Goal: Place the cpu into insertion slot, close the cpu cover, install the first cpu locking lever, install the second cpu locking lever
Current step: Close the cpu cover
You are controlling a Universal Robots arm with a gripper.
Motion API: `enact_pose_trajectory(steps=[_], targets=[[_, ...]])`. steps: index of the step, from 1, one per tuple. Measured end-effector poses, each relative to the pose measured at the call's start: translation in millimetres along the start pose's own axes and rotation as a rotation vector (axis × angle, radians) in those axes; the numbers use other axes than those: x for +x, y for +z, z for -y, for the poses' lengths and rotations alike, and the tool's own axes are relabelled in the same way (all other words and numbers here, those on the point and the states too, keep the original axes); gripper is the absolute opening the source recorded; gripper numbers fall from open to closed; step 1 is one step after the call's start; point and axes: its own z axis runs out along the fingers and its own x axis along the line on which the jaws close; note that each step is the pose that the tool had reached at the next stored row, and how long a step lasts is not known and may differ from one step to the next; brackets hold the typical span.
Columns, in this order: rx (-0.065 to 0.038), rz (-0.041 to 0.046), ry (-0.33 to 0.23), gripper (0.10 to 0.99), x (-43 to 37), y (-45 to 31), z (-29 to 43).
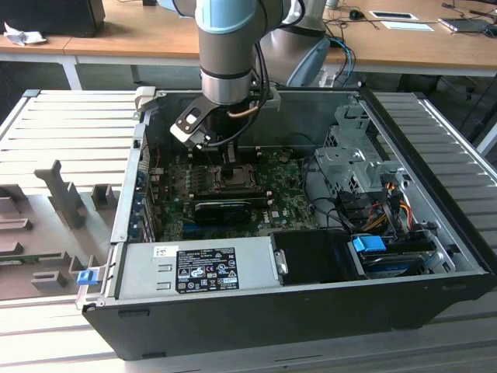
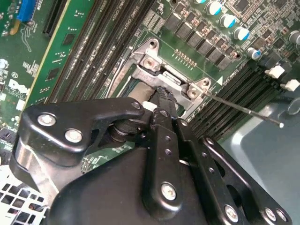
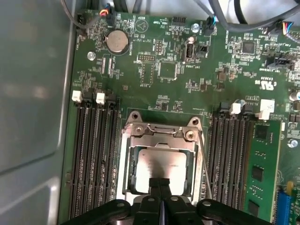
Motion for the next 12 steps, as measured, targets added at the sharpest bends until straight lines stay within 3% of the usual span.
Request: enact_pose_trajectory(steps=[4, 7, 10, 12], targets=[[0.000, 0.0003, -0.001, 0.106, -0.1, 3.2, 0.2], [0.000, 0.0001, 0.000, 0.106, 0.0, -2.2, 0.1], [0.000, -0.0004, -0.001, 0.106, -0.1, -2.2, -0.4], [0.000, -0.0007, -0.001, 0.106, -0.5, -2.1, -4.4]])
